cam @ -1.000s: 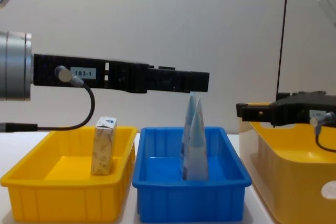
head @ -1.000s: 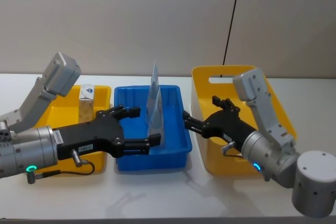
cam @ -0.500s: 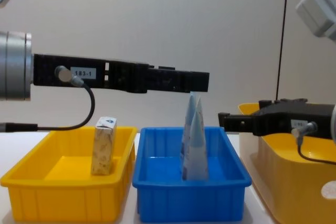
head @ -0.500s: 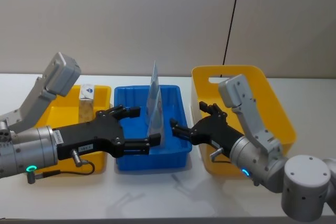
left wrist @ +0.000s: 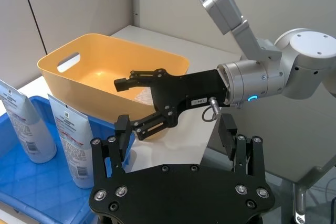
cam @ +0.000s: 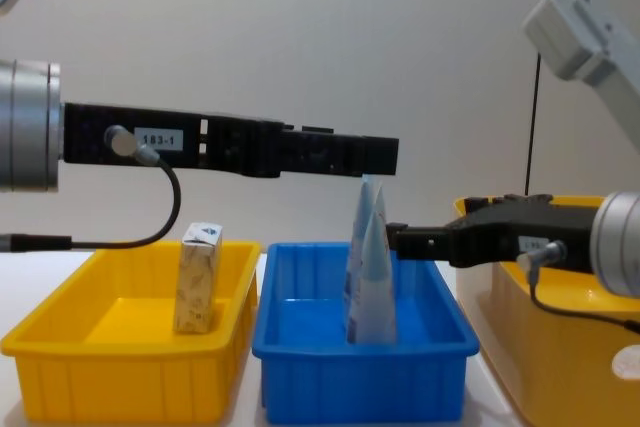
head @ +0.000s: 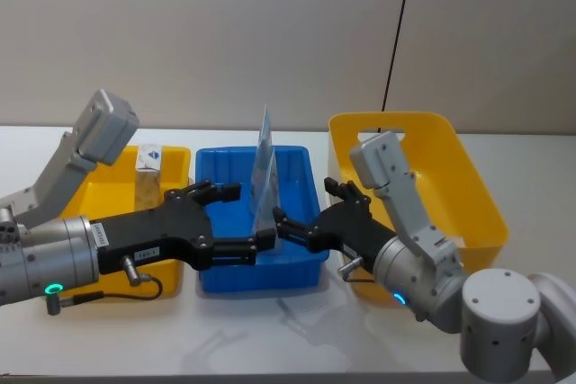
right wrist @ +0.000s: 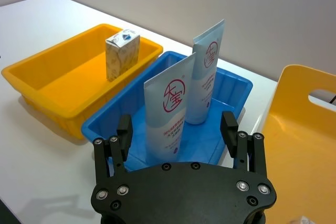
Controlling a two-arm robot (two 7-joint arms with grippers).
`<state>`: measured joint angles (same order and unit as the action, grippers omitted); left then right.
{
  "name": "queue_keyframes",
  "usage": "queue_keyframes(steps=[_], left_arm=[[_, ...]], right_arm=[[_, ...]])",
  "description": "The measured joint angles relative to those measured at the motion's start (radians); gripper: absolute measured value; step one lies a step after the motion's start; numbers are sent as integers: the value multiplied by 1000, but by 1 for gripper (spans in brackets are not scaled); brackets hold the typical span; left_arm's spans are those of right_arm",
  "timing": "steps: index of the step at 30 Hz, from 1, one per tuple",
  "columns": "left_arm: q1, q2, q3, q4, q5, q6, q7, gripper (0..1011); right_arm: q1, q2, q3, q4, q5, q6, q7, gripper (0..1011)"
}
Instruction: Bimanual collaborative sorting of washing and personal care products
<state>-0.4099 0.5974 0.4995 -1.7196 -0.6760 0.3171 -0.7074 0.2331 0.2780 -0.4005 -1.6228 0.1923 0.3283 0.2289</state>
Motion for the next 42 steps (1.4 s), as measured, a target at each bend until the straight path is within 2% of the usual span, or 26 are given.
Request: queue_keyframes(steps=[22, 42], left_arm=[[0, 0, 0, 0, 0, 0, 0, 1001], [0, 0, 0, 0, 0, 0, 0, 1001]], right_arm=[[9, -85, -39, 65, -66, 3, -71, 1003], [12, -159, -49, 135, -126, -53, -162, 1003]])
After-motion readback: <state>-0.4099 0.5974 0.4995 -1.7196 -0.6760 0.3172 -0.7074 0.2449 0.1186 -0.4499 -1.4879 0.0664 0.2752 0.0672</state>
